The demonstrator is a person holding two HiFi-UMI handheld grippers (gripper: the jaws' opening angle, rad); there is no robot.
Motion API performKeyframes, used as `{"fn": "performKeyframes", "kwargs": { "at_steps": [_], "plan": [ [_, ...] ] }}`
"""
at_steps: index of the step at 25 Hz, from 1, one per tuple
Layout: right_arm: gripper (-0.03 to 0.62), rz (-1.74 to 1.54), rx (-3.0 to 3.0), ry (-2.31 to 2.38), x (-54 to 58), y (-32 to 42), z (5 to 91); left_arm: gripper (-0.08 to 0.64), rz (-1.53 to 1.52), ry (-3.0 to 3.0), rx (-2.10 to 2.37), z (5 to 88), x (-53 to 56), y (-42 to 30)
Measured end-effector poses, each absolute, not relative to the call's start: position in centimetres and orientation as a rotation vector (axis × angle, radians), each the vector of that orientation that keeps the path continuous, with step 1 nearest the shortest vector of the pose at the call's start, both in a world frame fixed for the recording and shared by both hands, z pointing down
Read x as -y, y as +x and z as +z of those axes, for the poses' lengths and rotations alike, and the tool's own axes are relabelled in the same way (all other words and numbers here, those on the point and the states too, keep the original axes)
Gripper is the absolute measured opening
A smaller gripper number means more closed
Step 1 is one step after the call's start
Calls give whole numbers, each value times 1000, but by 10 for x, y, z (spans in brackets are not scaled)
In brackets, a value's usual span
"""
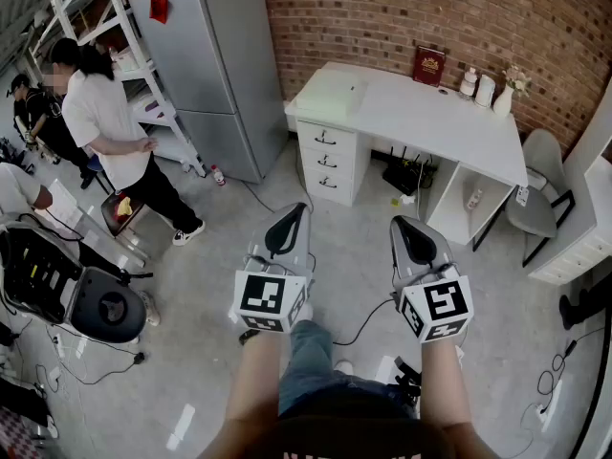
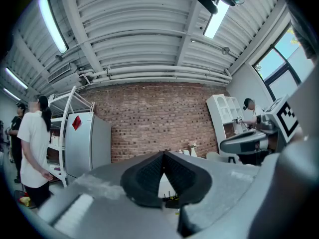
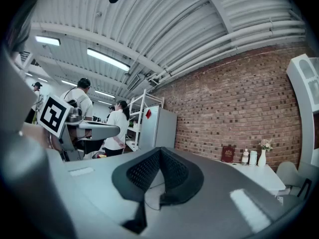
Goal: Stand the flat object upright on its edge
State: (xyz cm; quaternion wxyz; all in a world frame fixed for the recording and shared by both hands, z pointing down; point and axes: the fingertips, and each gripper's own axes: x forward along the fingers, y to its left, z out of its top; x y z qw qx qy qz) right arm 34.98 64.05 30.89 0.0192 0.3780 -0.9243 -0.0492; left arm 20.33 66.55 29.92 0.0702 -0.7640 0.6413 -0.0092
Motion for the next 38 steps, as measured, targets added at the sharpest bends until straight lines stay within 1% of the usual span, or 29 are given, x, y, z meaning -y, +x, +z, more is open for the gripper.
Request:
{"fn": "performKeyframes", "kwargs": {
  "at_steps": [11, 22, 31, 35, 38],
  "plan": [
    [-2, -153, 2833, 1159, -583, 317, 323, -2, -7, -2306, -1963, 313, -607, 163],
    [-2, -136, 2825, 1203, -462, 237, 319, -2, -1, -2354, -1939, 315, -477, 78],
    [-2, -109, 2791, 1240, -364, 160, 322, -2, -63, -2452, -1868, 326, -374, 9],
    [-1, -127, 2759, 1238, -337, 138, 331, -2, -26, -2465, -1899, 334, -342, -20],
    [-1, -88, 2741, 1274, -318, 139, 336, -2, -28, -2489, -1893, 341, -326, -30]
  ]
}}
